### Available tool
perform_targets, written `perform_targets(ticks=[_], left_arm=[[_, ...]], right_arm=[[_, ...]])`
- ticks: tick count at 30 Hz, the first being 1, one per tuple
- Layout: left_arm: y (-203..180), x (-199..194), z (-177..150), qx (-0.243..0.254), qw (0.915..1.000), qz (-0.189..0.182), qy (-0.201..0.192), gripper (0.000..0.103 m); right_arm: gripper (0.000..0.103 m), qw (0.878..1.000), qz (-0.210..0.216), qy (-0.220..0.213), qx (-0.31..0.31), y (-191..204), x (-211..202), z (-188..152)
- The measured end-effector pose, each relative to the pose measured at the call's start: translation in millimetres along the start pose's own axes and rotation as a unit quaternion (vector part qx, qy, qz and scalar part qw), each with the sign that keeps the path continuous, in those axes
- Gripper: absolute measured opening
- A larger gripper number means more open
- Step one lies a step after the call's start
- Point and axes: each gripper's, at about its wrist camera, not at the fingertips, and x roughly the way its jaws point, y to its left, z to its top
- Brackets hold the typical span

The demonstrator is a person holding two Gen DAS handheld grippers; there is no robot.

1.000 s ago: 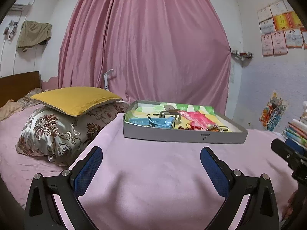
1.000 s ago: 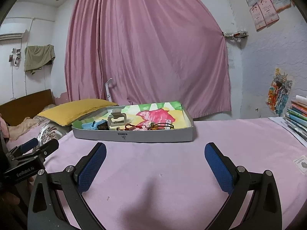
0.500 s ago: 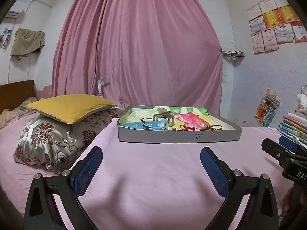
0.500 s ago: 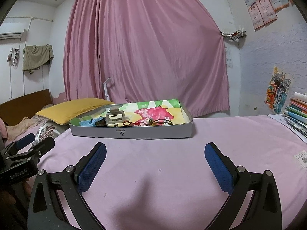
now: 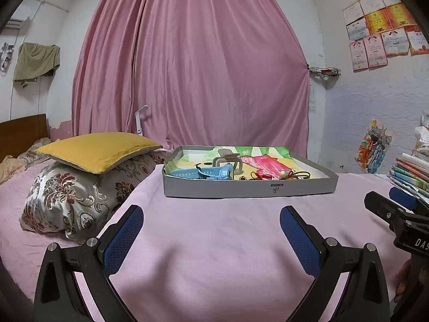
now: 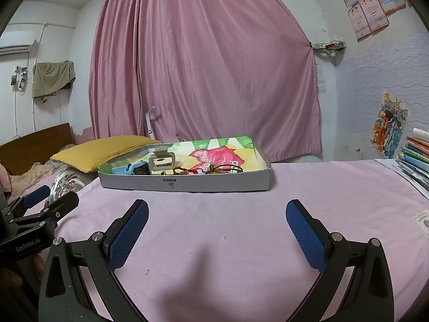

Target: Organize jewelry

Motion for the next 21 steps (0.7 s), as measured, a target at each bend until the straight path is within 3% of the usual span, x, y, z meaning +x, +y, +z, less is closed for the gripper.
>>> perform_targets(ticks=[21], left_arm=[[0.0,0.0,-0.1,0.001,1.0,0.001,0.001,0.102]], right_arm=[[0.101,1.0,0.002,0.001,0.0,-0.1,-1.6,0.6]])
